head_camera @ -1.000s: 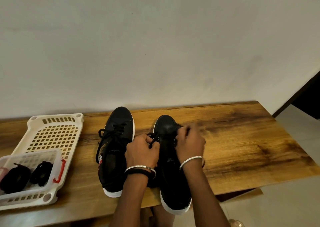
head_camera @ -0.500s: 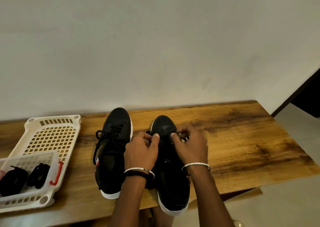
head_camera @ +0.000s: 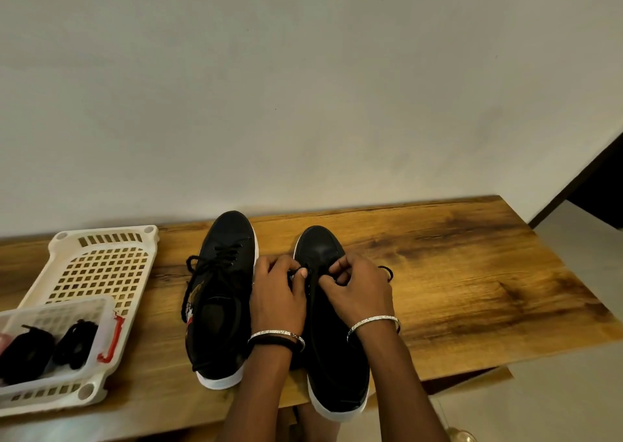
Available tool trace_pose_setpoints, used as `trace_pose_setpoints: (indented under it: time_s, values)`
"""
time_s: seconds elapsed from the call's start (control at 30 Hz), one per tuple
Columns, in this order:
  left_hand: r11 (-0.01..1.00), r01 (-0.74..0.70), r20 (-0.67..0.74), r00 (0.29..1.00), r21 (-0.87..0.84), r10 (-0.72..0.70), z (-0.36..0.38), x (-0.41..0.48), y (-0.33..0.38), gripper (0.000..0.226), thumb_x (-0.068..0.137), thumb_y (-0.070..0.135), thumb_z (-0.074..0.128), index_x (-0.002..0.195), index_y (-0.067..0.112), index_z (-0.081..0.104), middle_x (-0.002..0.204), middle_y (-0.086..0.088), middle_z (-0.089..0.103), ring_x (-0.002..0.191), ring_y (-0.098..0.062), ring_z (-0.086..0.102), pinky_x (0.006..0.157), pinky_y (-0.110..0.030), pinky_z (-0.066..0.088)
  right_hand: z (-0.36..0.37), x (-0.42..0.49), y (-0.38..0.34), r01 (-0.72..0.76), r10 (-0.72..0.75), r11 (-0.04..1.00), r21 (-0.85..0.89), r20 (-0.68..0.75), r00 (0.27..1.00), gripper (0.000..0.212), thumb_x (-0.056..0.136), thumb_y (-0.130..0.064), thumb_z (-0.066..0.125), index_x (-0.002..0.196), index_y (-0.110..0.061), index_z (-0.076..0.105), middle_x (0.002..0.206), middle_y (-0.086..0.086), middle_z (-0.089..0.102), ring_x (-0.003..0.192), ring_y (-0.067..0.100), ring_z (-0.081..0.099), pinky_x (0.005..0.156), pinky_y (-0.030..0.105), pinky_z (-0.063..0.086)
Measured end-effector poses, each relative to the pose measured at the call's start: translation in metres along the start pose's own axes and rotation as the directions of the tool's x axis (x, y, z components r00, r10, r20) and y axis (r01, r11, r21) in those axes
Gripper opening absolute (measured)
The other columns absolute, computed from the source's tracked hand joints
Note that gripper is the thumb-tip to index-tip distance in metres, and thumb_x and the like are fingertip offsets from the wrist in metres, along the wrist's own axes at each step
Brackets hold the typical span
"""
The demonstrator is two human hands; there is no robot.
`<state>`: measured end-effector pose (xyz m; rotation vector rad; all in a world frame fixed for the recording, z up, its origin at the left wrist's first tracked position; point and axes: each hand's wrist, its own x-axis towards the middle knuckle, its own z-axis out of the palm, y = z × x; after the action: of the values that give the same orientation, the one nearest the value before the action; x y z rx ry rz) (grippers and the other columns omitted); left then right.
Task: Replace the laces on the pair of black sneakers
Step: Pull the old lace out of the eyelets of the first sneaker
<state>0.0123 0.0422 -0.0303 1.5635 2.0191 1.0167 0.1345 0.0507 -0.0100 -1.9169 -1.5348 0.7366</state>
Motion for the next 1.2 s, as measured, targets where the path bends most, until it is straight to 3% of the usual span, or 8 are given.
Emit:
trace_pose_setpoints:
  time_s: [0.1, 0.23, 0.37, 0.5, 0.73, 0.9, 1.03, 1.2]
  values:
    - [0.958, 0.072, -0.017, 0.997, -0.277, -0.08, 0.001, 0.005, 0.0, 0.009, 0.096, 0.02, 0.061, 0.09, 0.014, 0.065, 0.112, 0.011, 0.055, 0.087, 0.004, 0.053, 0.073, -0.004, 0.038, 0.001, 0.001, -0.001, -0.031, 0.031, 1.0, -0.005, -0.029, 0.999, 0.009, 0.081, -0.031, 0.071, 0.084, -0.024, 0.066, 0.075, -0.008, 0.064, 0.073, 0.013, 0.062, 0.068, 0.03, 0.051]
    - [0.529, 0.329, 0.195, 0.936, -0.783, -0.293, -0.001, 0.009, 0.009, 0.023, 0.1, 0.012, 0.049, 0.078, 0.013, 0.057, 0.108, 0.001, 0.074, 0.105, -0.021, 0.066, 0.088, -0.032, 0.051, -0.001, 0.002, 0.001, -0.096, 0.097, 0.995, 0.017, -0.114, 0.989, 0.009, 0.087, -0.029, 0.065, 0.087, -0.019, 0.066, 0.085, 0.0, 0.067, 0.08, 0.023, 0.062, 0.066, 0.03, 0.043]
    - [0.265, 0.307, 0.208, 0.917, -0.914, -0.341, -0.012, 0.01, 0.017, 0.027, 0.102, 0.007, 0.04, 0.079, 0.008, 0.053, 0.095, -0.016, 0.073, 0.104, -0.031, 0.067, 0.094, -0.037, 0.051, -0.001, 0.001, 0.002, -0.119, 0.124, 0.992, 0.036, -0.168, 0.978, 0.012, 0.091, -0.026, 0.062, 0.092, -0.014, 0.063, 0.091, 0.006, 0.067, 0.081, 0.028, 0.061, 0.066, 0.03, 0.038]
    - [0.175, 0.336, 0.262, 0.901, -0.925, -0.346, -0.022, 0.009, 0.018, 0.024, 0.104, 0.011, 0.041, 0.085, 0.009, 0.055, 0.084, -0.014, 0.073, 0.097, -0.03, 0.071, 0.095, -0.039, 0.052, 0.0, 0.0, 0.0, -0.127, 0.133, 0.991, 0.043, -0.188, 0.973, 0.013, 0.092, -0.025, 0.061, 0.094, -0.013, 0.062, 0.09, 0.006, 0.067, 0.083, 0.03, 0.063, 0.065, 0.031, 0.039]
    - [0.382, 0.275, 0.181, 0.947, -0.882, -0.264, -0.024, 0.006, 0.027, 0.021, 0.102, 0.013, 0.047, 0.083, 0.013, 0.055, 0.081, -0.008, 0.066, 0.092, -0.026, 0.065, 0.094, -0.037, 0.051, -0.003, -0.002, -0.004, -0.094, 0.104, 0.993, 0.066, -0.171, 0.98, 0.011, 0.088, -0.03, 0.065, 0.085, -0.02, 0.062, 0.086, -0.002, 0.068, 0.082, 0.022, 0.065, 0.068, 0.032, 0.046]
    - [0.292, 0.323, 0.252, 0.933, -0.9, -0.256, -0.027, 0.006, 0.023, 0.019, 0.102, 0.014, 0.047, 0.086, 0.012, 0.056, 0.087, -0.011, 0.07, 0.099, -0.028, 0.066, 0.076, -0.028, 0.051, 0.003, -0.01, -0.012, 0.022, -0.045, 0.991, 0.134, 0.172, 0.984, 0.042, 0.068, -0.056, 0.081, 0.096, -0.031, 0.063, 0.1, -0.012, 0.06, 0.09, 0.006, 0.06, 0.08, 0.032, 0.054]
    - [0.326, 0.274, 0.199, 0.949, -0.905, -0.245, -0.034, 0.007, 0.023, 0.021, 0.102, 0.012, 0.047, 0.083, 0.013, 0.055, 0.079, -0.007, 0.067, 0.088, -0.024, 0.067, 0.092, -0.036, 0.05, 0.009, -0.01, -0.014, 0.063, -0.063, 0.998, 0.004, 0.124, 0.99, 0.025, 0.074, -0.038, 0.078, 0.091, -0.029, 0.062, 0.102, -0.007, 0.057, 0.087, 0.011, 0.058, 0.07, 0.027, 0.046]
    - [0.538, 0.13, 0.021, 0.979, -0.833, -0.204, -0.039, 0.012, 0.018, 0.024, 0.103, 0.014, 0.044, 0.08, 0.015, 0.049, 0.065, 0.002, 0.048, 0.058, -0.009, 0.045, 0.069, -0.03, 0.05, 0.011, -0.009, -0.013, 0.015, -0.014, 1.0, -0.007, 0.118, 0.993, 0.016, 0.078, -0.029, 0.076, 0.086, -0.026, 0.062, 0.097, -0.006, 0.063, 0.081, 0.01, 0.058, 0.057, 0.017, 0.036]
